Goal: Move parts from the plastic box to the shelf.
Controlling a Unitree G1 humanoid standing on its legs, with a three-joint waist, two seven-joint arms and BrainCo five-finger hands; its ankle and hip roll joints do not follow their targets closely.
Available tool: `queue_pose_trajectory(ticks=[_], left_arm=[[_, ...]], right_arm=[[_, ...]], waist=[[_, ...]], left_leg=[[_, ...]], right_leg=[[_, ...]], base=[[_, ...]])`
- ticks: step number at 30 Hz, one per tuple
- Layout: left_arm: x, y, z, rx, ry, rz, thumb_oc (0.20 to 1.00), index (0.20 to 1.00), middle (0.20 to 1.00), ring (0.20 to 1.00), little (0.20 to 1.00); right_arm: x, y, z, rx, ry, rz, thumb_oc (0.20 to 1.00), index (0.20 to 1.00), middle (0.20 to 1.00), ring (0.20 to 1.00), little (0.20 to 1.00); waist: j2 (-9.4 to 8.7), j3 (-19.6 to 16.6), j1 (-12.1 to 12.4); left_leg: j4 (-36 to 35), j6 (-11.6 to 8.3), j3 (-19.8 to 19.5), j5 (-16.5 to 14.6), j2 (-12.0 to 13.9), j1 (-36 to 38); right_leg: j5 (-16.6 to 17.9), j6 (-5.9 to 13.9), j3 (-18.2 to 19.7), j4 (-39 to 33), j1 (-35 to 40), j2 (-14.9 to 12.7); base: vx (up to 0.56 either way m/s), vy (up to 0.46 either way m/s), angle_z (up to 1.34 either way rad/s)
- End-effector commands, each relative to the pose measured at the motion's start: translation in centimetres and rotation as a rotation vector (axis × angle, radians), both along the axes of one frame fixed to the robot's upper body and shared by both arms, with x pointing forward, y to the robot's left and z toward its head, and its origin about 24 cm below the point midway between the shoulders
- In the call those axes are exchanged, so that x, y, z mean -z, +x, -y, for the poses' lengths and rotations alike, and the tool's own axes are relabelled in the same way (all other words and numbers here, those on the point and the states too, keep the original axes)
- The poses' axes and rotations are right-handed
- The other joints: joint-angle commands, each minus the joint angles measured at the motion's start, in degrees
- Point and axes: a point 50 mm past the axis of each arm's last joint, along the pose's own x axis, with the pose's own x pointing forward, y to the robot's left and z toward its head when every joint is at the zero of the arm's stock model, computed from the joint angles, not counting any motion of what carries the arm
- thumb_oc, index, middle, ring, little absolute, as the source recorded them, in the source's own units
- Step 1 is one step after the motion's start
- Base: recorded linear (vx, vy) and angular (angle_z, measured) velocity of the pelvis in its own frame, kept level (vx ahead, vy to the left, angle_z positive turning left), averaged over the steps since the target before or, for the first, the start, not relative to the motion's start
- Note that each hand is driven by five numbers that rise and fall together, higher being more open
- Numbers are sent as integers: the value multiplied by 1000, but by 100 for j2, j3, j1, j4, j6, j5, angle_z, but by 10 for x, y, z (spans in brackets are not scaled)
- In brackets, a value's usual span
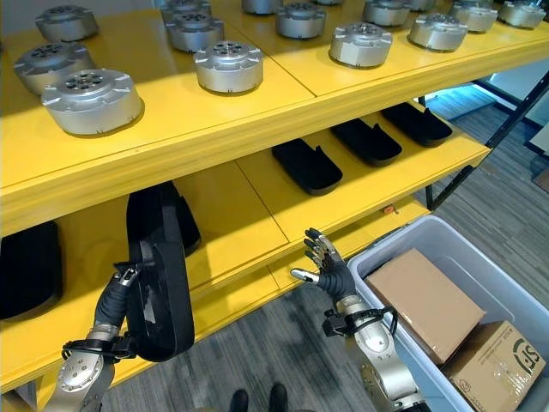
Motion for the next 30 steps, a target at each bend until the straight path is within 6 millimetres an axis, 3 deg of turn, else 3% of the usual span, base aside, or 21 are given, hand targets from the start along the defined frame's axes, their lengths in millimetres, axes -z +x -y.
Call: queue_pose_trajectory(ticks=[1,7,9,11,12,13,14,17,18,20,22,24,25,30], left_arm=[[-34,8,-3,33,36,172,200,200,200,200,200],[-26,-1,-2,46,14,127,200,200,200,200,200],[-26,4,3,75,1,134,200,200,200,200,200],[-29,10,7,96,-8,150,200,200,200,200,200],[-31,12,8,97,-10,160,200,200,200,200,200],[-32,13,8,84,-14,166,200,200,200,200,200],[-32,13,8,83,-14,166,200,200,200,200,200],[-34,17,11,82,-33,178,200,200,200,200,200],[-35,19,11,77,-37,186,200,200,200,200,200],[-42,26,14,88,-45,212,200,200,200,200,200],[-44,28,16,91,-55,223,200,200,200,200,200],[-43,28,16,89,-67,225,200,200,200,200,200],[-44,27,14,87,-60,227,200,200,200,200,200],[-46,28,9,86,-29,232,200,200,200,200,200]], right_arm=[[-17,3,0,-14,40,92,1000,1000,1000,1000,1000],[-21,3,4,-15,28,110,1000,1000,1000,1000,1000],[-29,7,9,4,15,145,1000,1000,1000,1000,1000],[-34,10,11,14,8,171,1000,1000,1000,1000,1000],[-36,13,9,15,15,176,1000,1000,1000,1000,1000],[-34,12,8,21,34,167,1000,1000,1000,1000,1000],[-34,12,8,20,34,166,1000,1000,1000,1000,1000],[-31,13,6,38,47,149,1000,1000,1000,1000,1000],[-31,13,7,50,44,153,1000,1000,1000,1000,1000],[-30,16,13,97,37,149,1000,1000,1000,1000,1000],[-31,17,16,118,35,153,1000,1000,1000,1000,1000],[-32,16,22,141,26,161,1000,1000,1000,1000,1000],[-31,15,24,155,23,160,1000,1000,1000,1000,1000],[-24,9,30,197,31,132,1000,1000,1000,1000,1000]], waist=[[-165,-431,-29],[-198,-467,-21],[-250,-152,-33],[-295,16,-82],[-361,38,-105],[-391,-32,-179],[-379,-24,-180],[-155,-156,-347],[-52,-194,-411],[142,-198,-517],[188,-204,-525],[263,-191,-515],[309,-234,-489],[123,-108,-369]], left_leg=[[-30,27,275,242,-142,-281],[253,-33,139,288,-141,-405],[1331,-227,110,161,-304,-991],[1869,-277,294,0,-156,-1144],[2218,-231,370,-342,161,-1037],[2203,-290,449,-257,881,-708],[2196,-305,446,-271,901,-687],[1481,-556,647,299,1868,-107],[1116,-688,735,622,2256,-37],[568,-925,952,1320,2890,-14],[391,-1012,972,1474,2994,-37],[267,-1109,1018,1344,3003,-16],[196,-1171,1020,933,2885,27],[814,-1159,944,163,2365,-151]], right_leg=[[-201,720,33,523,-83,-336],[-221,642,-66,474,21,-307],[-223,532,-152,585,-64,-345],[-150,497,-253,730,-195,-462],[-110,522,-303,882,-277,-613],[-166,558,-402,1087,-375,-762],[-189,549,-404,1113,-371,-744],[-431,615,-646,1446,-594,-790],[-512,676,-711,1669,-730,-880],[-643,864,-856,2339,-1122,-1289],[-710,943,-872,2574,-1259,-1412],[-685,1050,-871,2788,-1349,-1585],[-632,1155,-844,2770,-1354,-1697],[-201,1442,-875,2256,-817,-2207]], base=[[-69,-34,3],[-105,-40,7],[-304,-36,48],[-318,32,124],[-231,127,120],[-139,108,48],[-82,121,38],[-31,163,32],[-71,343,32],[-85,435,48],[-52,310,69],[-29,309,48],[14,232,31],[61,257,34]])
